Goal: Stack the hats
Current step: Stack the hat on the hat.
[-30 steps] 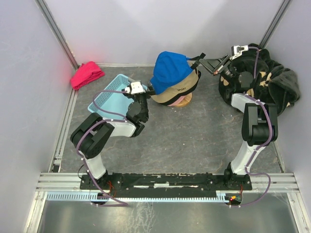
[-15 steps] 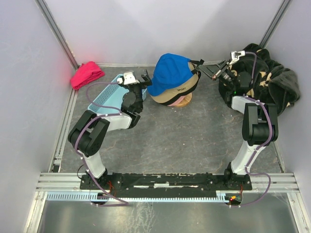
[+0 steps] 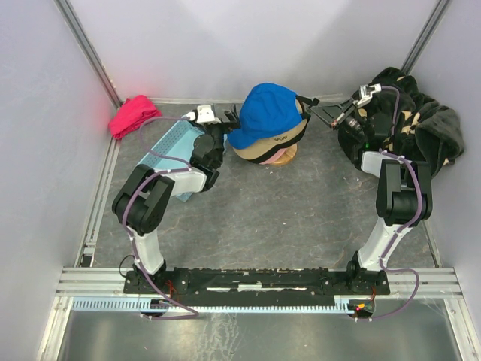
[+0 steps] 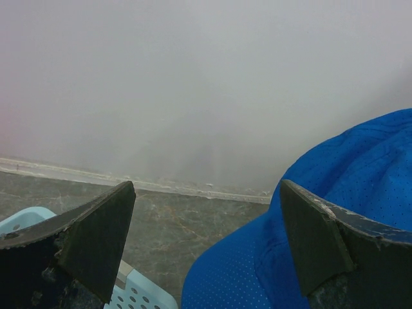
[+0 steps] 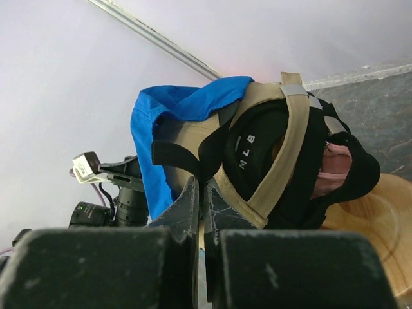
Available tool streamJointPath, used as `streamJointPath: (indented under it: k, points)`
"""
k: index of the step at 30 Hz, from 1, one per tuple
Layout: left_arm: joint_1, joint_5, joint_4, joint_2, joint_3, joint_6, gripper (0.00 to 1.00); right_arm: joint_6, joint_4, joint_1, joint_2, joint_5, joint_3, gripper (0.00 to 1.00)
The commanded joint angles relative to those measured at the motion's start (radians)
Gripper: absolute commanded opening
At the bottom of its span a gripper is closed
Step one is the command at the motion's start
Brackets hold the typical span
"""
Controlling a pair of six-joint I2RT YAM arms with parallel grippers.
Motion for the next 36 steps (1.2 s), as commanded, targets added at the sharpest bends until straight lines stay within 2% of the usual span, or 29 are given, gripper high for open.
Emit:
streamJointPath:
  k: [1, 11, 20, 26, 32, 36]
  points:
    - [0.003, 0.054, 0.009, 0.013, 0.057, -0.051, 0.99, -0.044, -0.022, -0.013, -0.007, -0.013, -0.002, 0.02]
    - [0.003, 0.119, -0.012, 0.045, 0.077, -0.071, 0.99, -0.086, -0.139, -0.021, 0.023, 0.030, -0.001, 0.03]
    - [-0.003, 0.191, -0.017, 0.064, 0.089, -0.081, 1.00, -0.146, -0.275, -0.024, 0.025, 0.088, 0.009, 0.08]
    - [-0.021, 0.209, -0.001, 0.070, 0.065, -0.077, 1.00, -0.178, -0.372, -0.023, 0.026, 0.136, 0.042, 0.15]
    - [-0.038, 0.222, 0.010, 0.070, 0.048, -0.073, 0.99, -0.219, -0.483, -0.014, 0.034, 0.174, 0.104, 0.31]
    - [-0.048, 0.220, 0.014, 0.069, 0.042, -0.067, 0.99, -0.258, -0.549, -0.007, 0.024, 0.202, 0.138, 0.38]
